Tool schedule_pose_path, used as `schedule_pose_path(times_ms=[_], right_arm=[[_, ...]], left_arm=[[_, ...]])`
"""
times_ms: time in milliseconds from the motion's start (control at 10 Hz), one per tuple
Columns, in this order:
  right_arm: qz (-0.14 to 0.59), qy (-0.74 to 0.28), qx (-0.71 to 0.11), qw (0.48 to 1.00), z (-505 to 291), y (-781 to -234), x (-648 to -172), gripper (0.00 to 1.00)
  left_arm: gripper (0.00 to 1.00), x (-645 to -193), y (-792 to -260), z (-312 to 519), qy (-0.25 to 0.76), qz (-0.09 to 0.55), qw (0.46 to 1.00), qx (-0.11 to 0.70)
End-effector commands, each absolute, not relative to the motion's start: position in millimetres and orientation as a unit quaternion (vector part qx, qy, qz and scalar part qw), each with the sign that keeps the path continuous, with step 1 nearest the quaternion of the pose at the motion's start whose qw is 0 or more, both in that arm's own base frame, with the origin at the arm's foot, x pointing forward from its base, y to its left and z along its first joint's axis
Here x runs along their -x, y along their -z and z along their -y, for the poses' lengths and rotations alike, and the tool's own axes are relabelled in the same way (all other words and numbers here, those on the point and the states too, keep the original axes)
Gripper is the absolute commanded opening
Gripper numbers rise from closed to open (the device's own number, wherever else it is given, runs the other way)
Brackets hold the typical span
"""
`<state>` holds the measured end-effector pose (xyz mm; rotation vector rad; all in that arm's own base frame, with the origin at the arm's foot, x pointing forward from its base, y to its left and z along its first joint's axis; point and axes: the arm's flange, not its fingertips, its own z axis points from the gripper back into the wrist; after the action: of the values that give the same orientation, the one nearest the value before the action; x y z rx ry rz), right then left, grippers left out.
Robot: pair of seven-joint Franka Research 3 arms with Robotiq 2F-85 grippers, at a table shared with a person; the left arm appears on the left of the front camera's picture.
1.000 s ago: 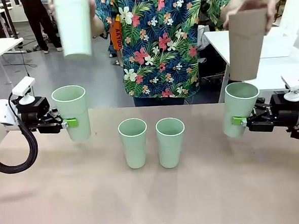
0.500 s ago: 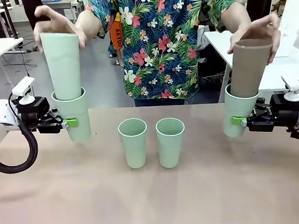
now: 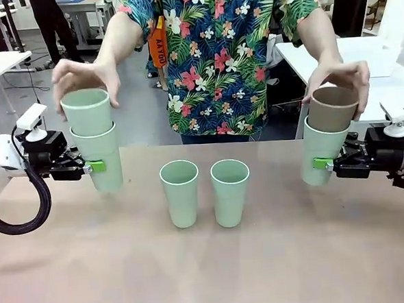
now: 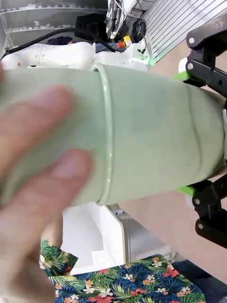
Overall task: Stack the cups and store them in the basket.
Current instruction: Place the stack of Reusable plastic cups into the Pantry Basket.
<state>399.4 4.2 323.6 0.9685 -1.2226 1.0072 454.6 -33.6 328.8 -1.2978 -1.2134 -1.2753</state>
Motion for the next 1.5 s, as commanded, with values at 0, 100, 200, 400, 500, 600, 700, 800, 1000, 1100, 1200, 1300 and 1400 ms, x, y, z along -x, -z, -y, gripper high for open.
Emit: schedule_pose_path(times_ms=[0,100,200,400,500,600,700,800,1000,1100,1200,1300,1400], right_arm=[[0.529,-0.435,-0.42,0.596,-4.6,-325.1,-399.4,0.86],[0.529,-0.435,-0.42,0.596,-4.6,-325.1,-399.4,0.86],[0.529,-0.435,-0.42,0.596,-4.6,-325.1,-399.4,0.86],[0.529,-0.435,-0.42,0.596,-4.6,-325.1,-399.4,0.86],[0.529,-0.435,-0.42,0.596,-4.6,-325.1,-399.4,0.86],[0.529,-0.435,-0.42,0.596,-4.6,-325.1,-399.4,0.86],[0.529,-0.435,-0.42,0.596,-4.6,-325.1,-399.4,0.86],[0.529,-0.435,-0.42,0.596,-4.6,-325.1,-399.4,0.86],[0.529,-0.435,-0.42,0.596,-4.6,-325.1,-399.4,0.86],[0.529,-0.435,-0.42,0.596,-4.6,-325.1,-399.4,0.86],[0.529,-0.435,-0.42,0.596,-4.6,-325.1,-399.4,0.86],[0.529,-0.435,-0.42,0.596,-4.6,-325.1,-399.4,0.86],[0.529,-0.435,-0.42,0.596,-4.6,-325.1,-399.4,0.86]], left_arm=[[0.86,-455.7,-332.2,33.8,0.52,0.495,0.457,0.526],[0.86,-455.7,-332.2,33.8,0.52,0.495,0.457,0.526],[0.86,-455.7,-332.2,33.8,0.52,0.495,0.457,0.526],[0.86,-455.7,-332.2,33.8,0.52,0.495,0.457,0.526],[0.86,-455.7,-332.2,33.8,0.52,0.495,0.457,0.526],[0.86,-455.7,-332.2,33.8,0.52,0.495,0.457,0.526],[0.86,-455.7,-332.2,33.8,0.52,0.495,0.457,0.526],[0.86,-455.7,-332.2,33.8,0.52,0.495,0.457,0.526],[0.86,-455.7,-332.2,33.8,0.52,0.495,0.457,0.526],[0.86,-455.7,-332.2,33.8,0.52,0.495,0.457,0.526],[0.86,-455.7,-332.2,33.8,0.52,0.495,0.457,0.526],[0.86,-455.7,-332.2,33.8,0.52,0.495,0.457,0.526],[0.86,-455.7,-332.2,33.8,0.52,0.495,0.457,0.526]])
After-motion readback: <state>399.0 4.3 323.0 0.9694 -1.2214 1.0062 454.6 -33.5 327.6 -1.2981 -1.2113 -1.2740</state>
